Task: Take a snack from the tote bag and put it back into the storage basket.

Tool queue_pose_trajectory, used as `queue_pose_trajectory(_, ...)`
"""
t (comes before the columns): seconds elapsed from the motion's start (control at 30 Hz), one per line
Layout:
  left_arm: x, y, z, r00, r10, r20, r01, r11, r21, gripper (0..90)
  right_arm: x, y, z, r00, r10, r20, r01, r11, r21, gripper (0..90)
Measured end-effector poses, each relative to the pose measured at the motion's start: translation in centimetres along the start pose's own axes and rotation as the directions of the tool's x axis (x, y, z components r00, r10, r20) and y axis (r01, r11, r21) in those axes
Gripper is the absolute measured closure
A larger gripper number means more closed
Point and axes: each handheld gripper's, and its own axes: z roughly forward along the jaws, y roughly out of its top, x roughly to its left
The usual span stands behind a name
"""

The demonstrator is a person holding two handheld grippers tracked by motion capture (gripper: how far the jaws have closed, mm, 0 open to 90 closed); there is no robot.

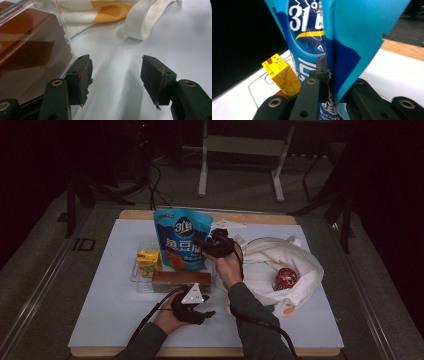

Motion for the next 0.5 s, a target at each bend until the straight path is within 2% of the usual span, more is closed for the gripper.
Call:
queue_pose_trajectory(0.13,0.00,0.01,0.02,1.0000,0.001,0.000,-0.001,1.0000,0.002,41.4,-0.10,-0.19,0.13,0.9999,0.005,-0.012,-0.005,1.000,-0.010,84.3)
queue_pose_trajectory(0.27,0.00,0.00,0.00,1.0000,0.001,0.000,-0.001,1.0000,0.000,41.3,-0.14,-0.04,0.21,0.9997,-0.022,0.011,0.021,0.999,0.025,76.9)
queue_pose_trajectory(0.5,0.01,0.00,0.02,1.0000,-0.001,0.003,0.001,1.0000,-0.001,41.3,-0.27,-0.19,-0.54,0.9985,-0.055,0.000,0.055,0.997,0.050,72.0)
